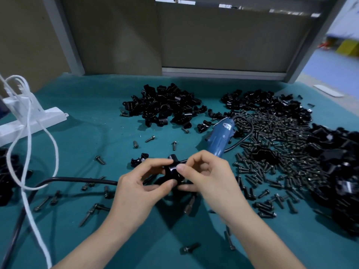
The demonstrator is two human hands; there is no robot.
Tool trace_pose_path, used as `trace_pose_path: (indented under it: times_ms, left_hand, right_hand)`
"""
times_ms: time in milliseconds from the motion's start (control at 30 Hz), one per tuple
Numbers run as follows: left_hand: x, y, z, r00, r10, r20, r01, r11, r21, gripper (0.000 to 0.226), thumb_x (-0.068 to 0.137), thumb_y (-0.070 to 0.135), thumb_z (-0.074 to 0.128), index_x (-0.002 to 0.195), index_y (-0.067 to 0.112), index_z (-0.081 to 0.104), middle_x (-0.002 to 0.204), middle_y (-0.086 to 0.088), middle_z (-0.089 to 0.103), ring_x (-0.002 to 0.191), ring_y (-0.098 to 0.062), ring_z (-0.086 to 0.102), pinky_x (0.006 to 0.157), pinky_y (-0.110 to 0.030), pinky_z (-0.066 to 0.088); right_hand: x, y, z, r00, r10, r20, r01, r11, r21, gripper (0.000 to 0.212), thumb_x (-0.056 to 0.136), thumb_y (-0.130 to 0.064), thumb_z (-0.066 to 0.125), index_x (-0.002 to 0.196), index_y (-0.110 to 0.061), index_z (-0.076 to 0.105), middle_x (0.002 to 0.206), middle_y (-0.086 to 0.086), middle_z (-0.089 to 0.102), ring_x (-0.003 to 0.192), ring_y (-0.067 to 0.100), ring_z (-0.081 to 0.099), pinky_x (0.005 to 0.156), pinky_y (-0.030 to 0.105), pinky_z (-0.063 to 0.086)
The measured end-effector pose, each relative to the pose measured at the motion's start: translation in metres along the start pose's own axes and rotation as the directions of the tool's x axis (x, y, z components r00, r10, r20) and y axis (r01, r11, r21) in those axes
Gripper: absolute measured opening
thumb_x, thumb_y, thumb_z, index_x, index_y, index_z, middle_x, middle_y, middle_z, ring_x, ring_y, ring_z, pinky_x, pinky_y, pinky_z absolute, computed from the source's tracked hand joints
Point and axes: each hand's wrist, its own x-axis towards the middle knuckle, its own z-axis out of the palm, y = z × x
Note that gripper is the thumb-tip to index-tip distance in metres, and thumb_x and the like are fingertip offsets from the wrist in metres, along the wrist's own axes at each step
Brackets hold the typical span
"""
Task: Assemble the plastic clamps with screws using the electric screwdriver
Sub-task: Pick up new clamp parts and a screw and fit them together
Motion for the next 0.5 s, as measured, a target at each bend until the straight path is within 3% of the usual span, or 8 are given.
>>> trace_pose_path:
  times_ms: [133,300,500]
  left_hand:
    - [-0.001,0.001,0.004,0.998,0.061,0.027,-0.059,0.994,-0.097,0.04,0.068,0.009,0.082,0.095,0.036,0.073,0.101,0.003,0.073,0.098,-0.011,0.068,0.072,-0.018,0.055]
    - [-0.005,0.003,0.005,0.992,0.126,0.016,-0.123,0.986,-0.115,0.036,0.07,0.022,0.079,0.103,0.036,0.072,0.107,0.005,0.072,0.105,-0.011,0.066,0.078,-0.02,0.056]
    - [-0.006,0.002,0.004,0.986,0.155,-0.068,-0.161,0.983,-0.091,0.049,0.065,0.031,0.08,0.109,0.044,0.064,0.115,0.01,0.069,0.109,-0.01,0.064,0.079,-0.021,0.056]
  right_hand:
    - [0.002,-0.009,0.0,0.993,0.104,0.047,-0.108,0.988,0.111,0.019,0.086,-0.013,0.072,0.1,-0.005,0.063,0.095,0.012,0.068,0.079,0.016,0.071,0.063,0.033,0.06]
    - [0.003,-0.016,-0.003,0.99,0.074,0.12,-0.09,0.987,0.135,0.012,0.087,-0.01,0.069,0.092,0.001,0.071,0.086,0.02,0.071,0.069,0.013,0.068,0.059,0.022,0.055]
    - [0.004,-0.011,-0.006,0.98,0.043,0.196,-0.101,0.949,0.3,0.014,0.084,-0.012,0.066,0.09,-0.001,0.072,0.082,0.011,0.072,0.077,0.017,0.07,0.065,0.028,0.058]
